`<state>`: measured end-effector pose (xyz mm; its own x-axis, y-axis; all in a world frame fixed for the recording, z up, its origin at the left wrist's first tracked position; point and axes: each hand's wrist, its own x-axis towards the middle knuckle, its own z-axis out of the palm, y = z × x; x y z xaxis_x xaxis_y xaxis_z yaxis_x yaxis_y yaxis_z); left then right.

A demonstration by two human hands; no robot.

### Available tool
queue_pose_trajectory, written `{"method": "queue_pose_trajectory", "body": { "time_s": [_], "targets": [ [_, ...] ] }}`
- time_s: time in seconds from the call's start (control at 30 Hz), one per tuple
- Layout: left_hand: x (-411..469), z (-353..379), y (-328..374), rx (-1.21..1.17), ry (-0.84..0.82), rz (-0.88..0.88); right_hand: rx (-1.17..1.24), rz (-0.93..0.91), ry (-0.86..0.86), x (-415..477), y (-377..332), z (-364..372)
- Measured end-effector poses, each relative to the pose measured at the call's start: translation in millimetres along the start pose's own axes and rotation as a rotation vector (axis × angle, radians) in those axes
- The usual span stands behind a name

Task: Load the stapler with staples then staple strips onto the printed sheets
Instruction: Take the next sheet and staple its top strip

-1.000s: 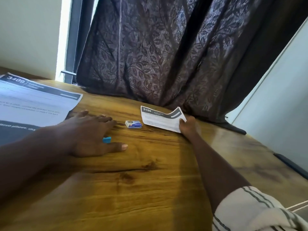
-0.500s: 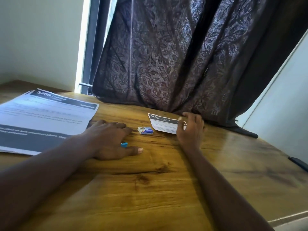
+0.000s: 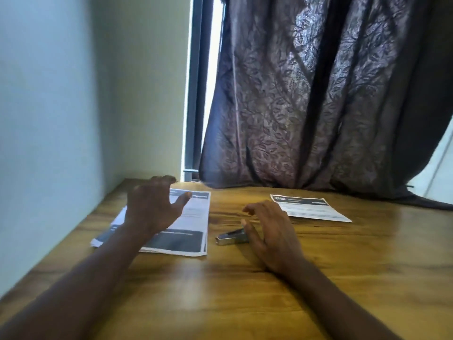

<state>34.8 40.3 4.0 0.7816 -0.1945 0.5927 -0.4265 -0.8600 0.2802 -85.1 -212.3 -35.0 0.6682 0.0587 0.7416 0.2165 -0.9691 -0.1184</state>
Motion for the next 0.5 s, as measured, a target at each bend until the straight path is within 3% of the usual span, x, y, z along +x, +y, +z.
{"method": "queue_pose_trajectory", "body": {
  "time_s": [0.1,0.2,0.4,0.5],
  "targets": [
    [-5,1,-33,0.164,-0.092,-0.217,-0.023,0.071,-0.072,27,-22,13],
    [-2,5,-49,0.169,-0.177,-0.387,-0.074,0.177,-0.221,60,-45,33],
    [6,12,-63,0.142,-0.167,-0.451,-0.105,0.302,-0.469,78,-60,78],
    [7,14,-64,0.087,-0.132,-0.482,-0.057,0.316,-0.420,71,-59,84]
  ]
}}
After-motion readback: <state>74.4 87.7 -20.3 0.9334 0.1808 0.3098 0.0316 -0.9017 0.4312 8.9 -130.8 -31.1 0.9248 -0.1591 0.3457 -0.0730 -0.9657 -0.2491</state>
